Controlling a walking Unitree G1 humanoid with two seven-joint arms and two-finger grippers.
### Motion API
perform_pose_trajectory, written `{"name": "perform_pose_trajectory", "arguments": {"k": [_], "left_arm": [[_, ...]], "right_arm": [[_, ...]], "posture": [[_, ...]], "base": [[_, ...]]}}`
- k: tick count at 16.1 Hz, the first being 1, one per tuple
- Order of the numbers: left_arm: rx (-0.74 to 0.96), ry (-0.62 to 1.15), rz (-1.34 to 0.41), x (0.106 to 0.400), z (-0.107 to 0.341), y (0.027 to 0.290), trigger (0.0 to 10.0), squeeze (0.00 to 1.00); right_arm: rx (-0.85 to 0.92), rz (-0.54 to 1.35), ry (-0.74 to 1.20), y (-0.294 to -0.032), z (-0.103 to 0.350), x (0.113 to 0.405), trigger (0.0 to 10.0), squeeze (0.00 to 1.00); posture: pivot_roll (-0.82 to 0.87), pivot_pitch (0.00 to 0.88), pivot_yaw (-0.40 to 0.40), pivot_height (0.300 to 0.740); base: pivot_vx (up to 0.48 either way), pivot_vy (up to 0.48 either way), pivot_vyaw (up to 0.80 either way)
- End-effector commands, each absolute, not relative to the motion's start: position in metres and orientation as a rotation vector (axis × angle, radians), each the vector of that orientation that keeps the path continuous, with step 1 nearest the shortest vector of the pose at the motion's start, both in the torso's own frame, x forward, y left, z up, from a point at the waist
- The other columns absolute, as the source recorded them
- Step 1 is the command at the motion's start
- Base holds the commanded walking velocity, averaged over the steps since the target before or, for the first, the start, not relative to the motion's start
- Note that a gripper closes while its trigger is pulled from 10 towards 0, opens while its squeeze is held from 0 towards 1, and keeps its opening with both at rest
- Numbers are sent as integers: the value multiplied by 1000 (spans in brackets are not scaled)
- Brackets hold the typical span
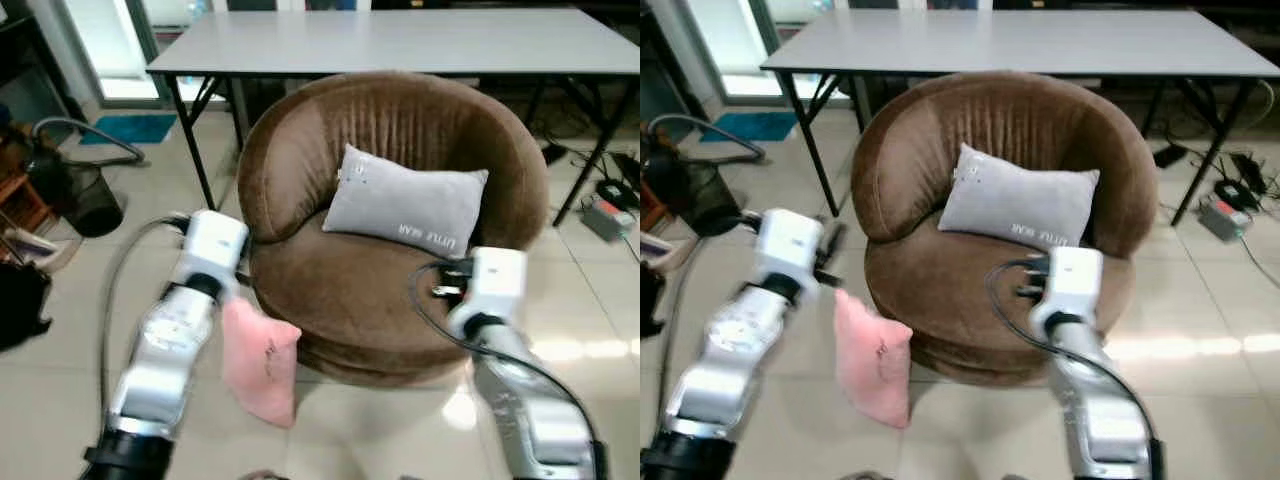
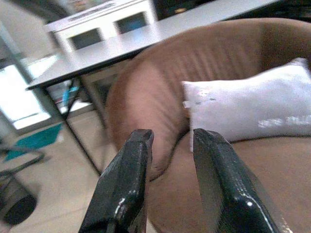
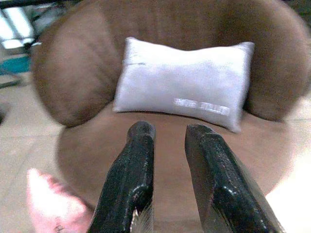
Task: Move the pillow to the sofa from floor
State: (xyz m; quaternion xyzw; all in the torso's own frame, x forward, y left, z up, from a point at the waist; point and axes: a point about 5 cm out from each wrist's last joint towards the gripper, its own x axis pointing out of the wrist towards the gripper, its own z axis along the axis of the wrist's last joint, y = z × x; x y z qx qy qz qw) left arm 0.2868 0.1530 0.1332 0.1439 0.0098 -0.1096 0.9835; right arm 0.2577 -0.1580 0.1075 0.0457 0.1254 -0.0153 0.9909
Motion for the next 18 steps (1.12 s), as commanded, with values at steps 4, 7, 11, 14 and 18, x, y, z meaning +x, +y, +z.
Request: {"name": "perform_pose_trajectory", "arguments": {"k": [4,7,11,14,18], "left_arm": [[314,15,-195,285,136,164,10000,0],[315,15,-195,285,136,163,10000,0],[316,13,-200,286,136,163,10000,0],[319,13,-203,286,136,164,10000,0],[320,14,-205,285,136,164,10000,0]], "right_arm": [[107,-8,258,-151,110,258,10000,0],[108,-5,264,-151,109,258,10000,0],[110,-11,268,-151,109,257,10000,0],[113,-14,271,-151,109,257,10000,0],[109,-11,274,-150,108,257,10000,0]], "posture": [[-29,50,33,740],[-29,56,32,740],[-29,57,35,740],[-29,58,38,740],[-28,48,35,740]], "base": [[0,393,-800],[0,391,-800],[0,392,-800],[0,391,-800],[0,393,-800]]}}
